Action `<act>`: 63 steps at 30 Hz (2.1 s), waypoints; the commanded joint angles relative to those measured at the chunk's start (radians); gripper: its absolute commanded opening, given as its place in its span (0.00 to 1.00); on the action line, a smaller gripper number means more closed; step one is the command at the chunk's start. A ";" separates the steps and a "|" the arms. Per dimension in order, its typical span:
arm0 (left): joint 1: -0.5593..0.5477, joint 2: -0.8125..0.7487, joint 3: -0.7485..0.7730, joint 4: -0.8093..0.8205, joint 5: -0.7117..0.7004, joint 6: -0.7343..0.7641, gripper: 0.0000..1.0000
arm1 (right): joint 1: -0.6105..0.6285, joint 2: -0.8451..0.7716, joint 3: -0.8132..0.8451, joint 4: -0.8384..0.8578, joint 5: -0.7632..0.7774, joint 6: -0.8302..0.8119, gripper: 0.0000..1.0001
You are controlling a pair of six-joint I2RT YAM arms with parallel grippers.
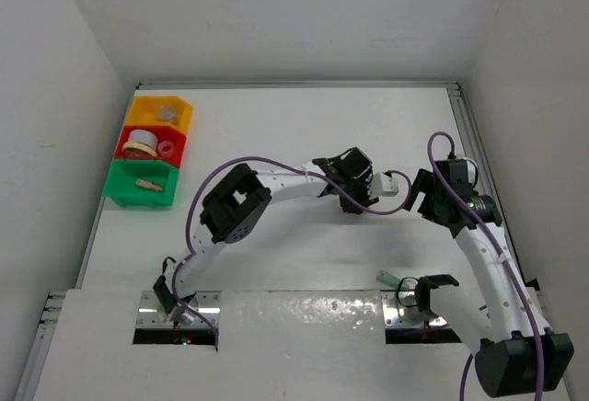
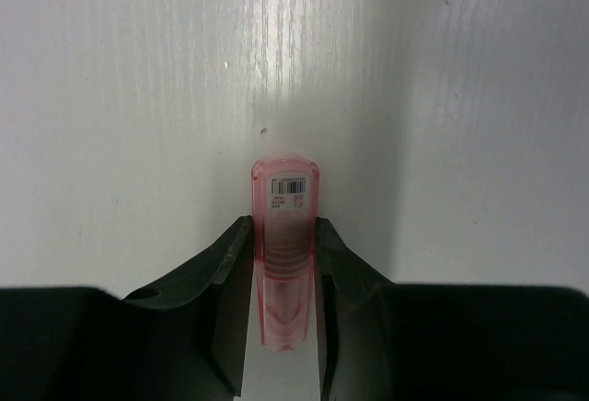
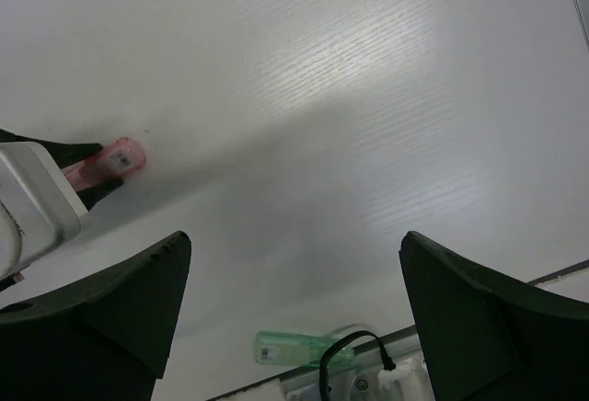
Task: Sort the stationery into containers
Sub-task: Pick up the pen from the center of the board, then place the pen in the storage box.
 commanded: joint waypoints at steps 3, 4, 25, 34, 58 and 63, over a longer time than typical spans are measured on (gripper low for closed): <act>0.059 -0.031 0.023 -0.285 -0.022 0.088 0.00 | -0.001 -0.024 0.004 0.048 0.006 0.008 0.93; 0.082 -0.055 0.032 -0.316 -0.005 0.105 0.00 | -0.001 -0.025 0.005 0.052 0.003 0.011 0.93; 1.392 -0.630 -0.215 -0.866 -0.005 1.460 0.00 | 0.053 0.146 0.048 0.227 -0.088 0.065 0.89; 1.426 -0.566 -0.328 -0.601 0.011 1.477 0.00 | 0.110 0.172 0.064 0.151 -0.079 -0.007 0.89; 1.409 -0.732 -0.377 -0.567 0.253 1.336 0.61 | 0.260 0.125 -0.139 -0.050 -0.283 0.142 0.79; 1.386 -0.788 -0.401 -0.579 0.330 1.285 0.62 | 0.340 0.078 -0.147 -0.027 -0.211 0.450 0.74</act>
